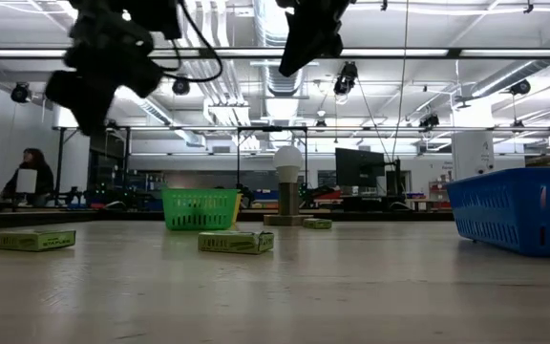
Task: Pick and place Stapler, Stapler remover, tape
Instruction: Put the orange tape into the blue bin
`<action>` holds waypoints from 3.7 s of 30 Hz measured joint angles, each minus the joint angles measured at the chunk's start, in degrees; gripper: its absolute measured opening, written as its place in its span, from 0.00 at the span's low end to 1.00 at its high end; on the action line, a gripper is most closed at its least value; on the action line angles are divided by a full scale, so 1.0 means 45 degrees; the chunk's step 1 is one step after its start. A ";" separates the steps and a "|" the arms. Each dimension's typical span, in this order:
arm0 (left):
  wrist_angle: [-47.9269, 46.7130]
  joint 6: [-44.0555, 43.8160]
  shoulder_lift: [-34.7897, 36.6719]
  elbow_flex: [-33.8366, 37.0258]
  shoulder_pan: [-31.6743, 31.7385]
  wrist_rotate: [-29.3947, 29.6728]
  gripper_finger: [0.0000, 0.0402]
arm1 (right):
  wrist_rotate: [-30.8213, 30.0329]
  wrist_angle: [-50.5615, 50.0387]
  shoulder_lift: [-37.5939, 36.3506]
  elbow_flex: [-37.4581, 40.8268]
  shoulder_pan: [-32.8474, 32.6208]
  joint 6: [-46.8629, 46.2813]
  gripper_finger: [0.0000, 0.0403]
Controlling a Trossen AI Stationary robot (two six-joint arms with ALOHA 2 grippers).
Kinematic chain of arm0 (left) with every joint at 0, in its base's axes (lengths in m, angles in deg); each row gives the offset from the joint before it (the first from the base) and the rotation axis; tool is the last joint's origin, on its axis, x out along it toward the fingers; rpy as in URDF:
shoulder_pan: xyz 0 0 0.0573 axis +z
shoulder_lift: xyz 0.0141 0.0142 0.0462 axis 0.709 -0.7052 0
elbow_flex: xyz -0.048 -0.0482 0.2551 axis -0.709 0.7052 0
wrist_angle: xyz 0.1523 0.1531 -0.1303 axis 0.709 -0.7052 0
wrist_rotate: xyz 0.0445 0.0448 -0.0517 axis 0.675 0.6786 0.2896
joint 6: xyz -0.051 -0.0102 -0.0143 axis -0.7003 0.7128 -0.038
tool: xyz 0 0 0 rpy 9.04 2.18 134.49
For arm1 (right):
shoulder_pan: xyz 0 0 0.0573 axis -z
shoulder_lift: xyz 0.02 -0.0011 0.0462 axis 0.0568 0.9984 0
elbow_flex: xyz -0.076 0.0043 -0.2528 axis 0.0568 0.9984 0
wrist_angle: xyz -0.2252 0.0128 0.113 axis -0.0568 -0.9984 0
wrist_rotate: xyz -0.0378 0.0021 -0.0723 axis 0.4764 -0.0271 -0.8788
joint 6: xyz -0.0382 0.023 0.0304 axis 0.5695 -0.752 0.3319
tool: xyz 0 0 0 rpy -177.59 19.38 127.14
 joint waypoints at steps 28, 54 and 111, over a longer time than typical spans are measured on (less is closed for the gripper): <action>0.1927 -0.5605 0.0279 0.5711 -0.4543 0.0841 0.41 | 0.0055 0.0113 0.0005 0.0000 -0.0010 0.0079 0.13; 0.4461 -0.2693 0.2311 0.4894 -0.4538 0.2638 0.11 | 0.1584 -0.6963 -0.0049 0.0011 -0.0615 -0.3829 0.13; 1.1105 0.7740 -1.2128 -1.1952 -0.2232 0.4830 0.15 | -0.7376 -0.4925 -0.9352 0.5829 -0.9457 -1.8393 0.02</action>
